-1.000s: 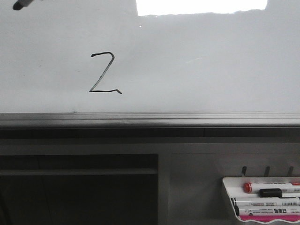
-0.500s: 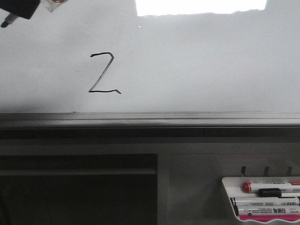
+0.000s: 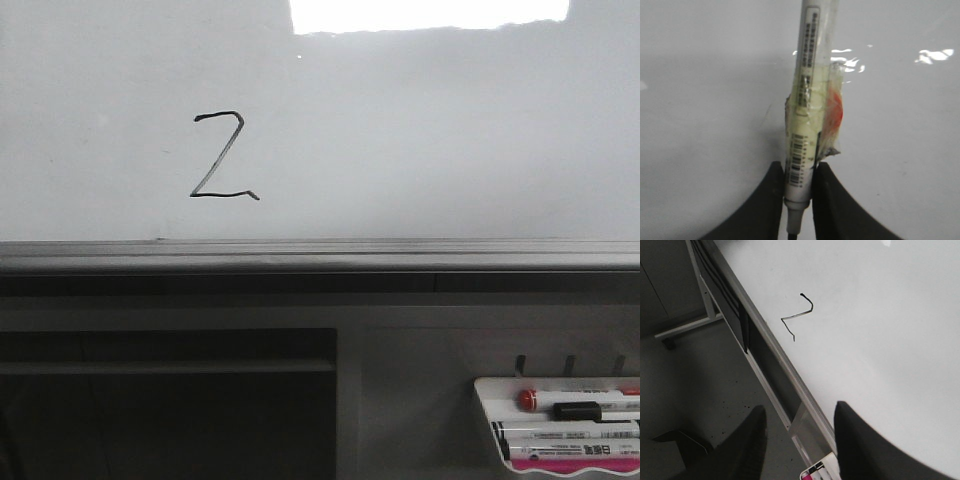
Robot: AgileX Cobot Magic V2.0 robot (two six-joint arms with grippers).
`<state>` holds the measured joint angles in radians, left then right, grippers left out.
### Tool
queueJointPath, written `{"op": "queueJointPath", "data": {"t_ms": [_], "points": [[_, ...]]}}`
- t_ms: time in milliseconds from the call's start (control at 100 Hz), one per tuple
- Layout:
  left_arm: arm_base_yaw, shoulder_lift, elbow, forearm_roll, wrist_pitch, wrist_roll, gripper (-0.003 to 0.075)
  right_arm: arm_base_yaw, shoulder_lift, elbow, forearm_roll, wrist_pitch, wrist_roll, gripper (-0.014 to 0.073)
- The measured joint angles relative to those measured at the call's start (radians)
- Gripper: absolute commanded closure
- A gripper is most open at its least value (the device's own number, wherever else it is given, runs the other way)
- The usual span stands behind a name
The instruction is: Write number 2 on whiteboard
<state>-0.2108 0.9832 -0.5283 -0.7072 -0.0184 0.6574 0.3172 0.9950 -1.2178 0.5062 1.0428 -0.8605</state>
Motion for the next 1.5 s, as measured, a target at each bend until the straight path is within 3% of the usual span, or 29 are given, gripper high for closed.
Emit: {"op": "queueJointPath", "data": {"t_ms": [420,1100,1240,1370,1440,1500], "points": [[0.033,0.116,0.0,-0.014,-0.035,0.0,0.0662,0.0,0.01,0.02,0.0,0.0,0.002,0.0316],[0.033,0.117,-0.005,-0.027,-0.016,0.0,0.0332,0.0,0.01,0.02,-0.014,0.0,0.027,0.0316],[0.071,0.083,-0.074,-0.009,0.157,0.0,0.0309,0.0,0.0,0.02,-0.16,0.023,0.196,0.0316],[0.163,0.025,-0.214,0.112,0.536,-0.06,0.031,0.0,-0.033,0.024,-0.375,0.085,0.503,0.0316],[0.21,-0.002,-0.296,0.239,0.75,-0.156,0.0311,0.0,-0.066,0.058,-0.492,0.084,0.697,0.0316],[0.242,-0.031,-0.345,0.365,0.847,-0.256,0.0316,0.0,-0.115,0.112,-0.579,0.054,0.825,0.0316]]}}
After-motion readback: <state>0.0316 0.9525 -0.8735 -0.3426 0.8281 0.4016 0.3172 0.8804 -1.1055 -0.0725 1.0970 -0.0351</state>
